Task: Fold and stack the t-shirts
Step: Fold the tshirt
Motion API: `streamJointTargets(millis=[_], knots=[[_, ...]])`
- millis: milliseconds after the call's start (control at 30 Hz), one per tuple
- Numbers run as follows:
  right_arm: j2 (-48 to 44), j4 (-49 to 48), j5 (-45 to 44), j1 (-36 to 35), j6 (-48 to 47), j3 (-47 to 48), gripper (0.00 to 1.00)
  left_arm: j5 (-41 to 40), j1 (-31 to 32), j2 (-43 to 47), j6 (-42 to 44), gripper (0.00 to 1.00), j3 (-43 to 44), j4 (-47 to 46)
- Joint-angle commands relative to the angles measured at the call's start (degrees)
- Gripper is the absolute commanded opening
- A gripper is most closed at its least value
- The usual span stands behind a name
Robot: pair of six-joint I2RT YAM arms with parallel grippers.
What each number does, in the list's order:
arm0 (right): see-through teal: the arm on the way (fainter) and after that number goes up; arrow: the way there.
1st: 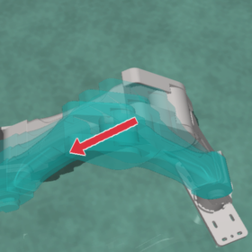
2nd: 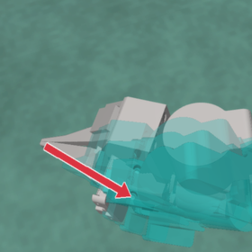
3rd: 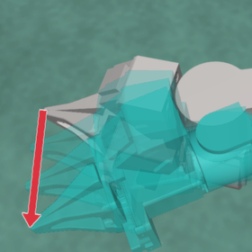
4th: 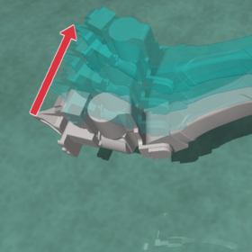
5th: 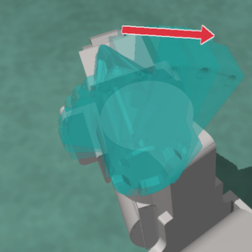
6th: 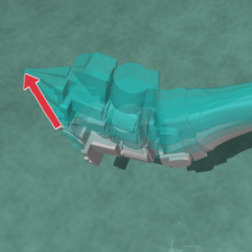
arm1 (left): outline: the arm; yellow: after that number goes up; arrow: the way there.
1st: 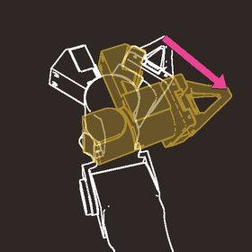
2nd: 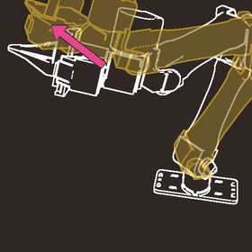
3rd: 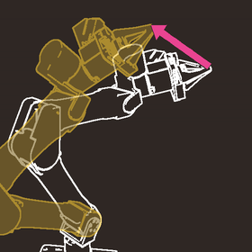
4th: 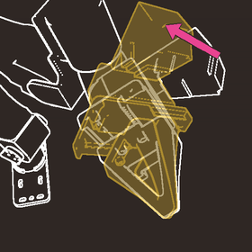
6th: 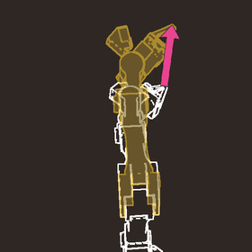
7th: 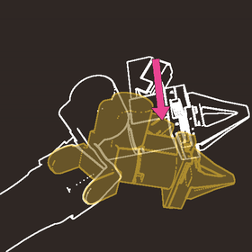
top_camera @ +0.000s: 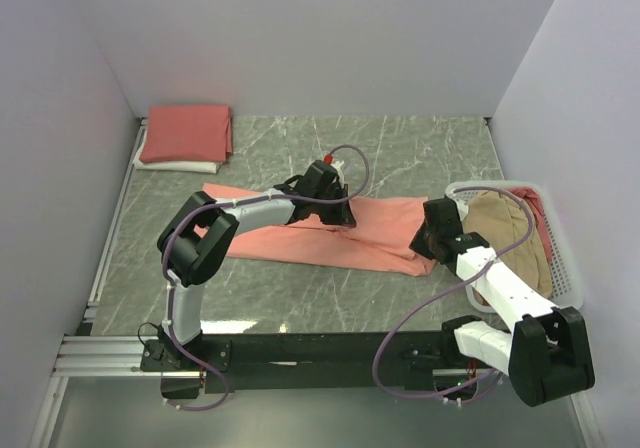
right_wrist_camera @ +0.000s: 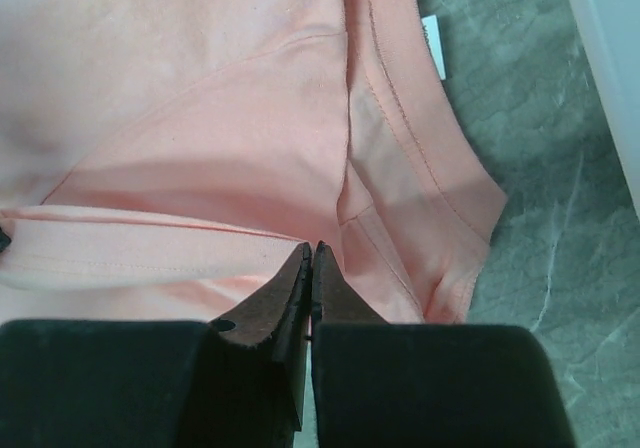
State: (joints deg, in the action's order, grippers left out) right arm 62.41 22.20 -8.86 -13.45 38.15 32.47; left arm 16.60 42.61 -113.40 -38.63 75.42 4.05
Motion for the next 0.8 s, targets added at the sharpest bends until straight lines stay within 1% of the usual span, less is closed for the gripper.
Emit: streamJointTargets(millis=[0, 233, 567, 633, 700, 767], knots=[[-1.77, 1.62, -1.6, 0.45, 0.78, -0.48, 0.0, -0.78, 0.28, 2.49, 0.22, 0.01, 0.6, -0.98], [-1.95, -0.75, 4.02, 0.53, 2.71, -3.28, 0.0, -0.43, 0.46, 0.55, 0.14, 0.01, 0.7, -0.28], [-3.79, -1.19, 5.79, 0.53, 4.56, -6.1, 0.01, -2.71, 0.54, -0.85, 1.1, 0.01, 1.22, 2.36], [-3.7, -1.19, 5.7, 0.53, 4.91, -6.36, 0.03, -2.45, 0.54, -1.12, 1.01, 0.01, 0.87, 1.84], [-3.79, -1.19, 5.61, 0.53, 5.09, -6.63, 0.09, -2.54, 0.63, -1.29, 1.01, 0.01, 0.7, 1.83], [-4.23, -0.84, 5.79, 0.45, 5.18, -6.72, 0.12, -3.06, 0.55, -1.21, 1.19, 0.02, 0.78, 1.92]])
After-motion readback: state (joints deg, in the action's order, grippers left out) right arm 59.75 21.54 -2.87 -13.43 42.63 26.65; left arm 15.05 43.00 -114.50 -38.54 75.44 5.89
